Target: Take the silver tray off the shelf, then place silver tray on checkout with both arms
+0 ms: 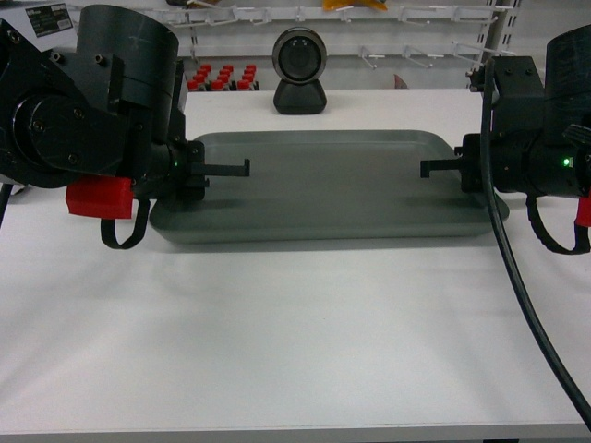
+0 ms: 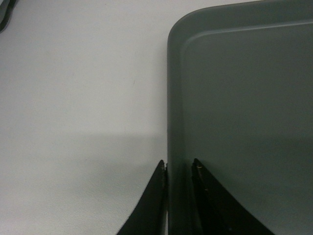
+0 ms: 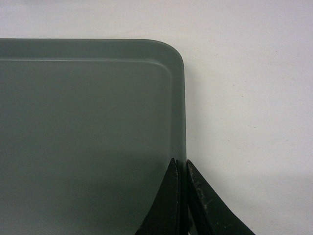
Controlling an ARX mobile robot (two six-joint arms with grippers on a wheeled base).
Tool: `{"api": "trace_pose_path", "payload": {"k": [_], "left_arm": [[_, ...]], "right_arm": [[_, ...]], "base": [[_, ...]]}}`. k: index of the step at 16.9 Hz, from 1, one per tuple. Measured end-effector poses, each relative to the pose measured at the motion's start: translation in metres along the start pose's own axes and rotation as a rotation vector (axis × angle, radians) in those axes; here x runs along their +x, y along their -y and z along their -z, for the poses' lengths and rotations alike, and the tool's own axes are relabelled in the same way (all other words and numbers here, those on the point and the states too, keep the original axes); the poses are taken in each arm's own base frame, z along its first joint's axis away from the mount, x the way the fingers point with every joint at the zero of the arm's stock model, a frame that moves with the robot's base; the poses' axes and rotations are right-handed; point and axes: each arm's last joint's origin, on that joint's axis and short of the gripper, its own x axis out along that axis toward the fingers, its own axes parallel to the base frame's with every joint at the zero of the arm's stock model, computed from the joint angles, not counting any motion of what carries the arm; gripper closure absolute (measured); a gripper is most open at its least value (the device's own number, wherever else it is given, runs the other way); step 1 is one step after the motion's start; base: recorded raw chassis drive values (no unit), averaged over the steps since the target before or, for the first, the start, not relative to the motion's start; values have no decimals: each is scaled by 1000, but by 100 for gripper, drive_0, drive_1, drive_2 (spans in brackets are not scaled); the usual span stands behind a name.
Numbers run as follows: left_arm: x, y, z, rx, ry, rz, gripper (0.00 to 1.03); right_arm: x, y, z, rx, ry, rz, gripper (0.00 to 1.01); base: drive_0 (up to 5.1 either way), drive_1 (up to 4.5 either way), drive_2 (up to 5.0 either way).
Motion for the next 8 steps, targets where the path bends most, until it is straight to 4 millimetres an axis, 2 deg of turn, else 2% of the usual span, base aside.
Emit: {"api": "trace_pose_path", "payload": {"k": [2,4,8], "left_arm": [[1,2,2,18,3,4,74],[1,2,2,21,3,7,70],[1,3,1,24,9,16,59]], "right_arm": [[0,-3,0,-4,-1,-7,99],[0,-3,0,-4,-1,-7,99],[0,-3,0,-18,0,-14,89]], "base": [[0,0,0],[0,0,0],[0,0,0]]}}
